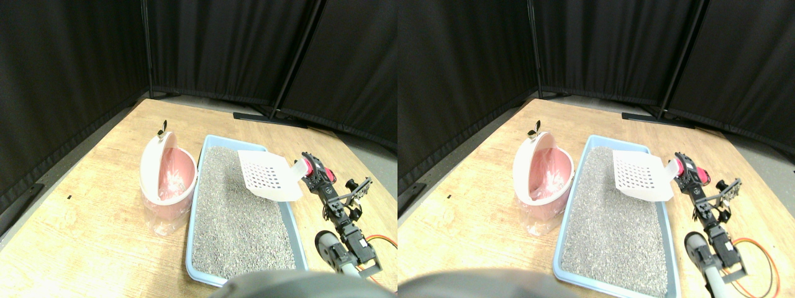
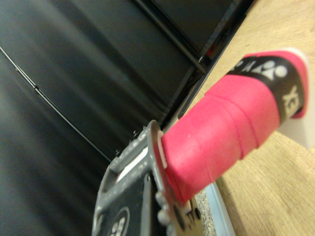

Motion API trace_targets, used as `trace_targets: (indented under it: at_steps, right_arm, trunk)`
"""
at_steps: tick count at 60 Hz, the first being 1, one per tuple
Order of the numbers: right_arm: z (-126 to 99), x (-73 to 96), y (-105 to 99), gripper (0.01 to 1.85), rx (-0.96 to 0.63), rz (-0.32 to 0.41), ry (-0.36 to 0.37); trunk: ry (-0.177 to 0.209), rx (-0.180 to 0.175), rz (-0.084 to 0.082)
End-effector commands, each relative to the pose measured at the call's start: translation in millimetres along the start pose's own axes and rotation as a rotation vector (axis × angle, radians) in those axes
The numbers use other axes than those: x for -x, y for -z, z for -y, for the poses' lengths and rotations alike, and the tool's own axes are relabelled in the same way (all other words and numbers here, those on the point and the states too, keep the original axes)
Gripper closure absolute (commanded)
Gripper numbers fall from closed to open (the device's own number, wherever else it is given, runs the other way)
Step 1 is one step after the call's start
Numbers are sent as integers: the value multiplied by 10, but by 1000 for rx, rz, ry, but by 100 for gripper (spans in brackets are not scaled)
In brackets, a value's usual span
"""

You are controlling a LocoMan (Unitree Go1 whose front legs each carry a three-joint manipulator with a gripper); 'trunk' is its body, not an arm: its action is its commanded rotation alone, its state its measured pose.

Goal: Scoop (unimanual)

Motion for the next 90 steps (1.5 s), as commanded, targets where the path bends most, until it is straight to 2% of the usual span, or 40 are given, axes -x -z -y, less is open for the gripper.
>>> trace_targets:
  at_steps: [1, 10, 20, 26, 39, 45, 53, 69, 73, 75, 77, 79, 80, 82, 85, 88, 90]
  right_arm:
    - [-70, 24, -22, 181, -24, 34, -15]
    - [-26, 101, 96, 181, -55, 9, 35]
    - [47, 146, 235, 181, -65, -5, 35]
    - [51, 181, 296, 181, -79, -23, 65]
    - [138, 220, 464, 181, -129, -15, 58]
    - [231, 239, 530, 181, -138, -14, 81]
    - [278, 268, 556, 181, -140, -41, 108]
    - [290, 281, 622, 179, -135, -140, 164]
    - [256, 287, 588, 162, -119, -161, 176]
    - [248, 286, 577, 140, -91, -197, 181]
    - [242, 289, 567, 126, -67, -226, 181]
    - [232, 295, 550, 99, -55, -274, 189]
    - [224, 297, 537, 84, -44, -323, 217]
    - [222, 298, 531, 77, -43, -341, 222]
    - [213, 304, 490, 40, -60, -432, 224]
    - [213, 313, 460, 22, -93, -474, 224]
    - [211, 327, 440, 18, -95, -480, 209]
  trunk:
    - [9, 22, 3]
    - [16, 20, 1]
    - [15, 21, -1]
    - [11, 21, 0]
    - [14, 13, -3]
    - [15, 10, -5]
    - [13, 11, -7]
    - [5, 15, -3]
    - [5, 16, -4]
    - [5, 16, -4]
    - [4, 15, -3]
    - [5, 15, -4]
    - [6, 15, -4]
    - [6, 15, -3]
    - [7, 15, -4]
    - [7, 14, -3]
    - [7, 13, -3]
